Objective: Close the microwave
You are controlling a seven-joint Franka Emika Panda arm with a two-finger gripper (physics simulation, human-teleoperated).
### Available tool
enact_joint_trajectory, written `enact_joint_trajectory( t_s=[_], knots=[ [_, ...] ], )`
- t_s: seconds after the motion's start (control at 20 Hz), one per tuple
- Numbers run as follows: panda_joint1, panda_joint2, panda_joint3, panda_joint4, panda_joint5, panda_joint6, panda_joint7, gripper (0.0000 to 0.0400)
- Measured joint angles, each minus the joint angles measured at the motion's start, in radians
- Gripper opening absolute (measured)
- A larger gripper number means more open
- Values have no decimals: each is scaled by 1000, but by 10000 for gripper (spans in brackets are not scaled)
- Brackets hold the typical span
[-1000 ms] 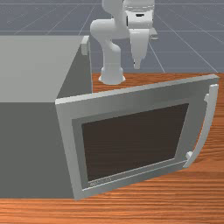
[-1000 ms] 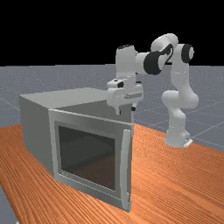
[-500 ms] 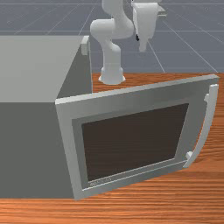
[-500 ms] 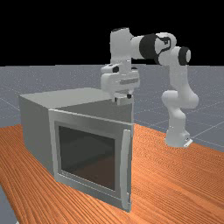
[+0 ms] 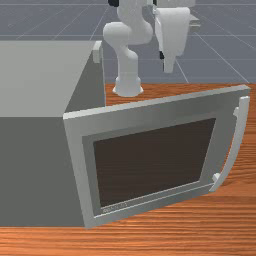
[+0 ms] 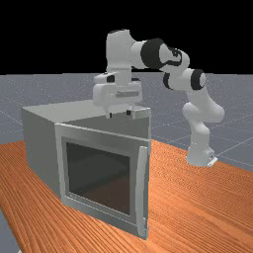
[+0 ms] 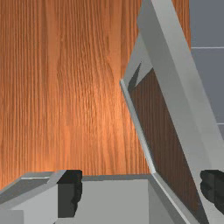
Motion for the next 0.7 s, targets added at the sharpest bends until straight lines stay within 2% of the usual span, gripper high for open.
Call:
enact_joint_trajectory(
  t_s=[0.1,0.15,0.25,0.35,0.4,0.45,0.5,0.65,0.7],
  knots=[
    [-1,-114,-3,-234,-12,237,5,400],
    [0,-80,-4,-176,-12,211,3,400],
    [5,-42,-9,-143,-28,310,11,400],
    [2,1,-5,-39,-12,143,0,400],
    [3,29,-5,9,-12,124,-1,400],
    [3,20,-6,-13,-14,155,0,400],
    [3,42,-5,36,-10,92,-2,400],
    [5,-94,-13,-288,-36,445,18,400],
    [1,-100,-9,-308,-24,422,8,400]
  ],
)
